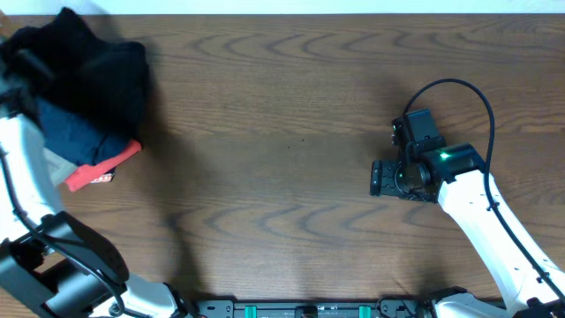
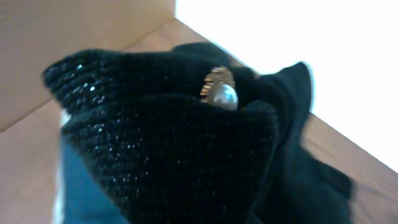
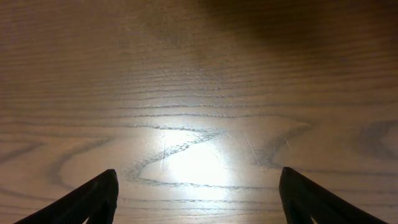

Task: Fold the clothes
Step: 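Carry the skirt with the left gripper onto the clothes stack, then release the skirt and retract the left gripper from the stack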

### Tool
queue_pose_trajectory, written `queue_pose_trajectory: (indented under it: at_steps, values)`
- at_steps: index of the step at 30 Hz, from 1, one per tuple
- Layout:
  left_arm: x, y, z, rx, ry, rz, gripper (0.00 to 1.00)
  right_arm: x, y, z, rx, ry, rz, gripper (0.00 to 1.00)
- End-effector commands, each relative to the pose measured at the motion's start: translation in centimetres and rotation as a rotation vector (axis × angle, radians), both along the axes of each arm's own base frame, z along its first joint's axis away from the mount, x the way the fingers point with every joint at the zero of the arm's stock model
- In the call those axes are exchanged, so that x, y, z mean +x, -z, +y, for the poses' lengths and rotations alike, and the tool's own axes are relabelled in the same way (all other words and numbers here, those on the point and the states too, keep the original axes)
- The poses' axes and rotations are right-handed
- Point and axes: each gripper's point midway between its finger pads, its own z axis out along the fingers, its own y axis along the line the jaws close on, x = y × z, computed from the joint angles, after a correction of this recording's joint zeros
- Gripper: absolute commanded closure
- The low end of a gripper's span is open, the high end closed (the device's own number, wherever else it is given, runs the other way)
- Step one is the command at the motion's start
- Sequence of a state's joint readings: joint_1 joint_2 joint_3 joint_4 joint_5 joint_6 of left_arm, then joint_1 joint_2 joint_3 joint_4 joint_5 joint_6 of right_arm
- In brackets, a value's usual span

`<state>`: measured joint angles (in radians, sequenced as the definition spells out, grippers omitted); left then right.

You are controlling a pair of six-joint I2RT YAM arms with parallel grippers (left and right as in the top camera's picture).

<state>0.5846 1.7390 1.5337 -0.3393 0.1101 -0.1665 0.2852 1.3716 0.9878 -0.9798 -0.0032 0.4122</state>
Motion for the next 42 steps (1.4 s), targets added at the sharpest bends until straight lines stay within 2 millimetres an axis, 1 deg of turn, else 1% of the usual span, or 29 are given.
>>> queue_pose_trajectory:
  at_steps: [1, 3, 6, 10, 13, 14, 15, 16, 17, 20, 22, 23, 26, 30, 31, 33, 35, 36, 39, 42]
  values:
    - [-1.4, 0.2, 2.8, -0.044, -0.105, -0.011, 0.94, 0.3, -0.6, 0.0, 0.004, -0.005, -0.019, 0.19]
    - [-2.4, 2.1, 3.3, -0.101, -0.142, 0.034, 0.94, 0.3, -0.6, 0.0, 0.004, -0.005, -0.018, 0.19]
    - [-3.9, 4.2, 3.3, -0.157, -0.168, 0.106, 0.94, 0.3, -0.6, 0.0, 0.004, -0.005, -0.018, 0.19]
    - [-6.0, 5.5, 3.5, -0.211, -0.212, 0.166, 0.94, 0.5, -0.6, 0.0, 0.003, -0.016, -0.025, 0.16]
    - [-8.0, 6.2, 4.4, -0.278, -0.296, 0.174, 0.94, 0.5, -0.6, 0.0, 0.0, -0.03, -0.027, 0.15]
    - [-8.6, 6.4, 4.7, -0.299, -0.325, 0.176, 0.76, 0.5, -0.6, 0.0, -0.001, -0.035, -0.027, 0.14]
    - [-9.1, 6.5, 4.9, -0.314, -0.344, 0.179, 0.54, 0.5, -0.6, 0.0, -0.002, -0.042, -0.029, 0.14]
    - [-9.7, 6.7, 5.1, -0.326, -0.362, 0.183, 0.38, 0.6, -0.7, 0.0, -0.003, -0.049, -0.031, 0.14]
    - [-10.1, 6.9, 5.2, -0.336, -0.371, 0.191, 0.27, 0.6, -0.7, 0.0, -0.003, -0.049, -0.031, 0.13]
    - [-10.9, 7.3, 4.9, -0.402, -0.402, 0.188, 0.11, 0.7, -0.7, 0.1, -0.002, -0.049, -0.035, 0.12]
    - [-10.5, 7.2, 4.4, -0.451, -0.393, 0.159, 0.03, 0.7, -0.7, 0.1, -0.002, -0.049, -0.035, 0.12]
    - [-10.3, 6.9, 4.1, -0.462, -0.377, 0.147, 0.01, 0.6, -0.7, 0.0, -0.002, -0.049, -0.034, 0.12]
    - [-9.5, 4.8, 3.4, -0.449, -0.335, 0.088, 0.02, 0.6, -0.7, 0.0, -0.004, -0.055, -0.034, 0.11]
    - [-8.5, 0.2, 2.1, -0.381, -0.272, -0.017, 0.02, 0.9, -0.7, 0.1, -0.001, -0.055, -0.046, 0.09]
    - [-8.2, -1.2, 1.5, -0.351, -0.245, -0.042, 0.02, 1.1, -0.8, 0.2, 0.002, -0.055, -0.054, 0.08]
    - [-7.6, -3.4, -0.3, -0.305, -0.186, -0.071, 0.02, 1.5, -0.9, 0.3, 0.008, -0.055, -0.073, 0.04]
    - [-6.7, -4.8, -2.4, -0.276, -0.122, -0.082, 0.02, 2.1, -1.1, 0.6, 0.02, -0.057, -0.096, 0.01]
    - [-6.1, -5.2, -3.9, -0.264, -0.079, -0.079, 0.02, 2.4, -1.2, 0.8, 0.028, -0.067, -0.111, 0.01]
    - [-4.2, -5.2, -8.7, -0.25, 0.056, -0.036, 0.02, 3.6, -1.7, 1.5, 0.06, -0.093, -0.162, 0.01]
    - [-2.9, -3.8, -14.3, -0.271, 0.189, 0.044, 0.02, 4.6, -2.2, 2.0, 0.108, -0.088, -0.202, 0.01]
